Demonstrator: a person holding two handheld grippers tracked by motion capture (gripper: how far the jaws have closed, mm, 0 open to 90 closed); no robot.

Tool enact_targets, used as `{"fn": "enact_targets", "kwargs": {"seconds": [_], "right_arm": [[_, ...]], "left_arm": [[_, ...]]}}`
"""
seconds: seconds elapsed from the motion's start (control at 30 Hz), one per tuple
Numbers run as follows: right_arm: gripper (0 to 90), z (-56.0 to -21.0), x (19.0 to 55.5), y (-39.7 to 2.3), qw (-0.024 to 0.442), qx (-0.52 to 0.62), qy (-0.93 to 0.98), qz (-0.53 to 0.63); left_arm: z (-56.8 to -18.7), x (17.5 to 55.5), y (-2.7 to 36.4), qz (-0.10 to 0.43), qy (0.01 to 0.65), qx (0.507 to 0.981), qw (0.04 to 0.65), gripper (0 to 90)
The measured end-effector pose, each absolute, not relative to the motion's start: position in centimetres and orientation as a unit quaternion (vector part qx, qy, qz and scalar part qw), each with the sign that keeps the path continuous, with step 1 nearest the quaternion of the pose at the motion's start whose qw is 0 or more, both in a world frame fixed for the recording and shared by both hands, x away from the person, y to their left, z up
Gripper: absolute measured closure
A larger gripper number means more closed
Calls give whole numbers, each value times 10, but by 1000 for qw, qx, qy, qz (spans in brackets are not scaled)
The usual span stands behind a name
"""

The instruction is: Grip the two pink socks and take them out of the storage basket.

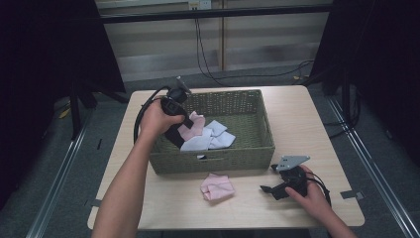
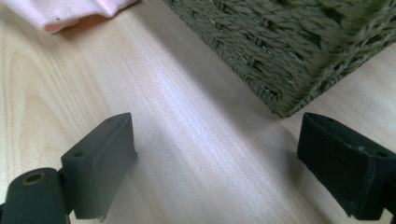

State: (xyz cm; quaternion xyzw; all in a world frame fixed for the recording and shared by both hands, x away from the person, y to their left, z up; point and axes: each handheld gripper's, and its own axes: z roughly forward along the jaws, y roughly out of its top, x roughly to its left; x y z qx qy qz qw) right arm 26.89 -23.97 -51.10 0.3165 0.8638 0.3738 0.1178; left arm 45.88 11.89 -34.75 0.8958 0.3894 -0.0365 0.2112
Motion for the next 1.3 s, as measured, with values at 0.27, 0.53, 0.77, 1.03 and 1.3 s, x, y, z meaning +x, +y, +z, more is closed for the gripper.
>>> {"fn": "enact_targets", "kwargs": {"seconds": [0.27, 0.53, 0.77, 1.03, 1.3], "right_arm": [[106, -511, 269, -240, 118, 317, 864, 374], [106, -511, 269, -240, 118, 317, 864, 374], [106, -511, 269, -240, 118, 316, 864, 374], [106, -511, 269, -240, 118, 316, 864, 374], [106, -511, 269, -240, 119, 315, 864, 374]], "left_arm": [[-336, 454, 122, -40, 387, 896, 214, 797], [-328, 449, 123, -47, 382, 897, 218, 797], [-319, 439, 122, -51, 369, 902, 218, 797], [-309, 429, 121, -52, 356, 908, 216, 797], [-301, 420, 123, -54, 341, 911, 224, 797]]}}
